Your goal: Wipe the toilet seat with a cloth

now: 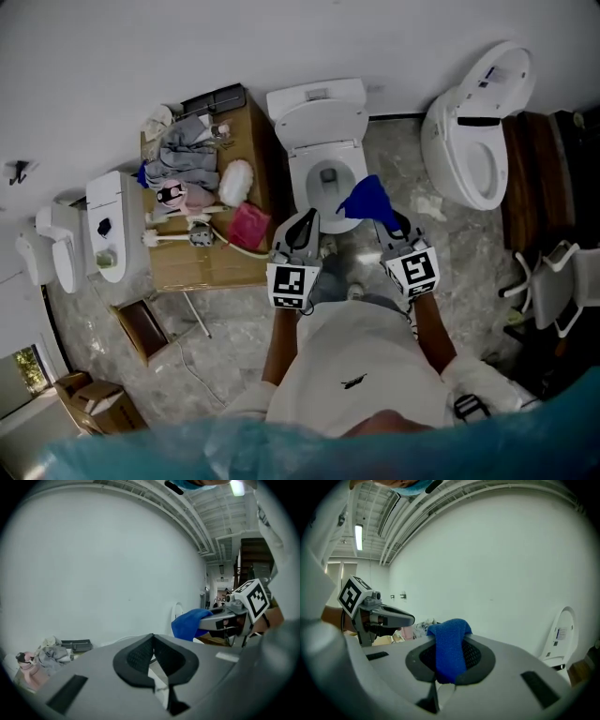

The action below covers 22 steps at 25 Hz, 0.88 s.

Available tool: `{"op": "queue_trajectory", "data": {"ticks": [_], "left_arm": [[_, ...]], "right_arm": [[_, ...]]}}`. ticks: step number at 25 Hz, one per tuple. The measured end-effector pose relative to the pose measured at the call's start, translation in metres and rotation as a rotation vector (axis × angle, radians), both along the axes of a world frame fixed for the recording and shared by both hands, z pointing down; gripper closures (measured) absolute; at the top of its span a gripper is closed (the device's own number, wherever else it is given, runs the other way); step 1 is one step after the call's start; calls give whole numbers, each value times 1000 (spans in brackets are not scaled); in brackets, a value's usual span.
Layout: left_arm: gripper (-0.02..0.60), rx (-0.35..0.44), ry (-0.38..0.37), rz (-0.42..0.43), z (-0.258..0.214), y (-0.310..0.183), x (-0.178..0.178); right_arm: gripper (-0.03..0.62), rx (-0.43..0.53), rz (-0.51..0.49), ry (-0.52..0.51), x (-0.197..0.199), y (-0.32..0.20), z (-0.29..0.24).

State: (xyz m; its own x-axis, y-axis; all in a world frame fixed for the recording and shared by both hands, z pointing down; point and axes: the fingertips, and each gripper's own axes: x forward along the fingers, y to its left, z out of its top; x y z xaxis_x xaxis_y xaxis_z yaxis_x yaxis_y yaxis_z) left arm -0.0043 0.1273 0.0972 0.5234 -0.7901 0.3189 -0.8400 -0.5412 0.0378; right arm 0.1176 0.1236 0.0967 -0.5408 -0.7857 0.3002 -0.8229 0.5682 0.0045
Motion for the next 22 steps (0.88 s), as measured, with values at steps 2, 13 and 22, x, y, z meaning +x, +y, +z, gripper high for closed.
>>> {"op": "queue_trajectory", "data": {"ticks": [2, 13, 22], "left_arm": [[572, -21, 1, 13, 11, -22, -4], [572, -145, 38, 67, 89, -109, -17], [572, -225, 54, 72, 155, -149, 9]], "right_arm": [[572, -33, 14, 15, -2, -20, 15], [572, -180, 108, 81, -5, -96, 109], [572, -269, 158, 151, 30, -131, 186]]}}
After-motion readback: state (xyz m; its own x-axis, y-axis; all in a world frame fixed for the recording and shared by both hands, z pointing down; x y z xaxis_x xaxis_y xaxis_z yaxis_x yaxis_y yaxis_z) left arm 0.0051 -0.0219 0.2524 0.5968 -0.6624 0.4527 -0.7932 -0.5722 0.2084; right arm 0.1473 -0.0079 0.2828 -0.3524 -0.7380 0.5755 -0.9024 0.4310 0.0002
